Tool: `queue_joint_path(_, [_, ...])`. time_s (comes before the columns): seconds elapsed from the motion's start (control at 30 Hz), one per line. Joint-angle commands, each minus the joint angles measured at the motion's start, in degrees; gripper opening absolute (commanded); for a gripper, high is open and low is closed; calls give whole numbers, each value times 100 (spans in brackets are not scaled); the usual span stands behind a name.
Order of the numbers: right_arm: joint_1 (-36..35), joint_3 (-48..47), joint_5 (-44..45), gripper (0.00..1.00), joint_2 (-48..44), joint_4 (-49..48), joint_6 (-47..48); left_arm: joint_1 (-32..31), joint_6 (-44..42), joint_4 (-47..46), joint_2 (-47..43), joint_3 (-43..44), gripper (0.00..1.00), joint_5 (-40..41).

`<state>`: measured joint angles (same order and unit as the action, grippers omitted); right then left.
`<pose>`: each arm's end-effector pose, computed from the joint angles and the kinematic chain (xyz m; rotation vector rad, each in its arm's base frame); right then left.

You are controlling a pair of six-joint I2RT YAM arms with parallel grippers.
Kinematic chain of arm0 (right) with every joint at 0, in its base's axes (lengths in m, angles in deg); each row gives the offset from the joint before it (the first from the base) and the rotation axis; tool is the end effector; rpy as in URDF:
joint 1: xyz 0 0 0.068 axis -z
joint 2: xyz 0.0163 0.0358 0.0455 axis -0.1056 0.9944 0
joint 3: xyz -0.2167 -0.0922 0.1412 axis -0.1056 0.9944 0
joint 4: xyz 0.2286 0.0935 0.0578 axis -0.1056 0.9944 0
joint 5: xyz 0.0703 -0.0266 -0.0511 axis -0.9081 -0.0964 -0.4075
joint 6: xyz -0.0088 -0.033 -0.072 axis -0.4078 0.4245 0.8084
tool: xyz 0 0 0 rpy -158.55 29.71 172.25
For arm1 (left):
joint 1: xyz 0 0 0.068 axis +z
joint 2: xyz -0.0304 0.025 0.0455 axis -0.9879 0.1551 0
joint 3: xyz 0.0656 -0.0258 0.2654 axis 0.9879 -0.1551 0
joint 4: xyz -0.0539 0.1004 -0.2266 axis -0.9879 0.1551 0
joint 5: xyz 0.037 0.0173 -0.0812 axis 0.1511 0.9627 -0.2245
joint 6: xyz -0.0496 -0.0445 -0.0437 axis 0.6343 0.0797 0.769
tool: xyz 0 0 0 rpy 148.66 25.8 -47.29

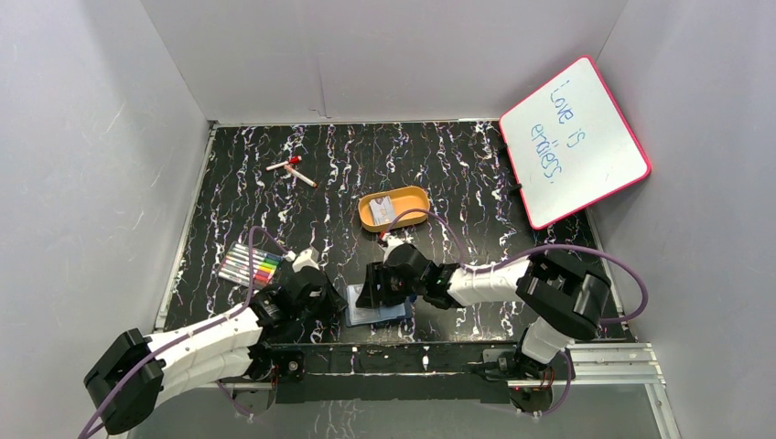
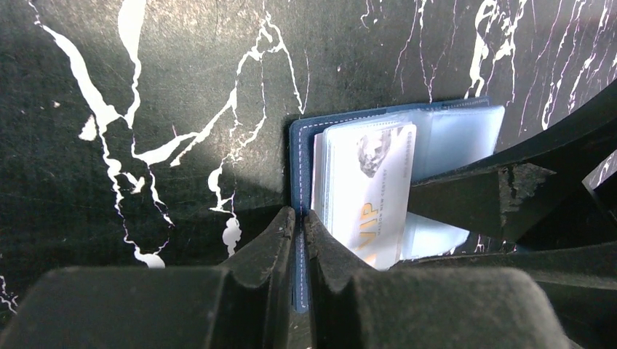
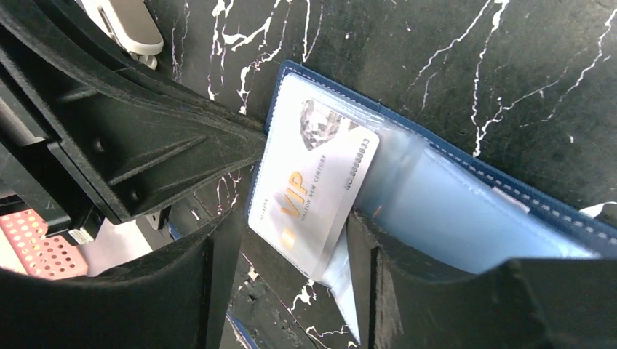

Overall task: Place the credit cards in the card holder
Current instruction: Insert the credit card into the card holder.

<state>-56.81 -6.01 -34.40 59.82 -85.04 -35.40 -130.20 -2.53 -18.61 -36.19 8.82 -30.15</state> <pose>0.1444 0.2995 0.1409 -0.3713 2.4230 1.1425 0.1282 -0.1339 0.1326 -0.3234 2.3796 -0.8376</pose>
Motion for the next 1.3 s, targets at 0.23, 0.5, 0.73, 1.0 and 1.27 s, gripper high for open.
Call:
queue_joint_path(0.23, [-80,-465,910,89,-993,969,605,-27,-161,1250,-785,479,40,620])
queue_joint_path(0.5, [-77,-542,1332,95,-1467,1537,806,-27,-131,1733,-897,889,65,759])
queue_joint_path(0.73, [-76,-537,1701,97,-1959,2106,990,-27,-397,2090,-1099,1414,74,945])
queue_joint_path(1.0, [-81,77,1251,69,-2577,2129,948,-27,-837,1264,-944,1492,69,113])
queue_joint_path(1.27, [-67,761,1614,56,-2666,1926,276,-27,-824,144,121,1104,43,-774])
